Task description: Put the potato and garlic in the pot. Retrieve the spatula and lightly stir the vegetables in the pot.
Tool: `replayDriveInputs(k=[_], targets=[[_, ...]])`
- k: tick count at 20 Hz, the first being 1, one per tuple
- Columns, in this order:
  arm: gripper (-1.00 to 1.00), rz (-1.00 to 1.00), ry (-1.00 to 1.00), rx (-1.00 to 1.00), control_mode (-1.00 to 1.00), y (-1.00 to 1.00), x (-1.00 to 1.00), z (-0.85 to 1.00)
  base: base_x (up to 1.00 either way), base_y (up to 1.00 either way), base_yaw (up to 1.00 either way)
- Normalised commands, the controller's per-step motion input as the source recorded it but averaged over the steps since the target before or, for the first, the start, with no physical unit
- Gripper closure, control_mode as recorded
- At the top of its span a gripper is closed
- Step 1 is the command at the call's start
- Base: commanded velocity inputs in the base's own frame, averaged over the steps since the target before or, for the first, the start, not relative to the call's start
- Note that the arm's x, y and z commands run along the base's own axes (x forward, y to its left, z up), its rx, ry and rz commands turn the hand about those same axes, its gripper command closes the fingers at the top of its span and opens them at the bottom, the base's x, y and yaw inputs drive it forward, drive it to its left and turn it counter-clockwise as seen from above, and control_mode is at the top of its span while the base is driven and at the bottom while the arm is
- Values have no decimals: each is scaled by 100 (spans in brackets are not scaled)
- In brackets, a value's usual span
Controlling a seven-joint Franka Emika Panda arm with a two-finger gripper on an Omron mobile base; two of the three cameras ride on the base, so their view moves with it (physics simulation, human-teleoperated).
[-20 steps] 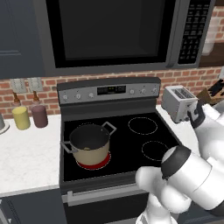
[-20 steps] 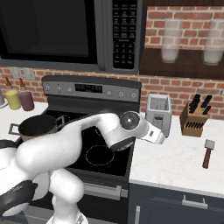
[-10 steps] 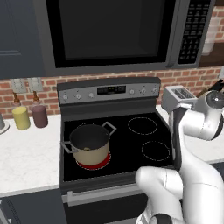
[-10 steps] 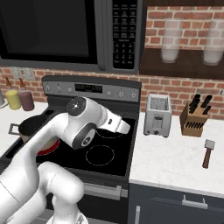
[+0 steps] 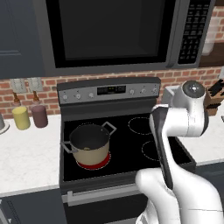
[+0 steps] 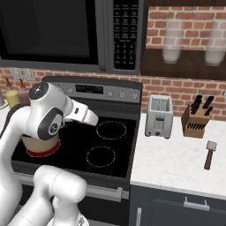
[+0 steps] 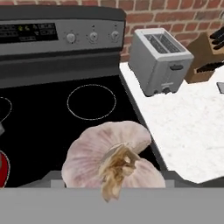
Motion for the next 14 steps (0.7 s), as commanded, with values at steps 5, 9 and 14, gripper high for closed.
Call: replayDriveInputs(k=[5,9,14], targets=[[100,18,1,0,-100,100,-44,0,0,0,0],[100,19,0,0,-100,100,-20,0,0,0,0],[100,16,4,0,-100,100,0,0,0,0,0]])
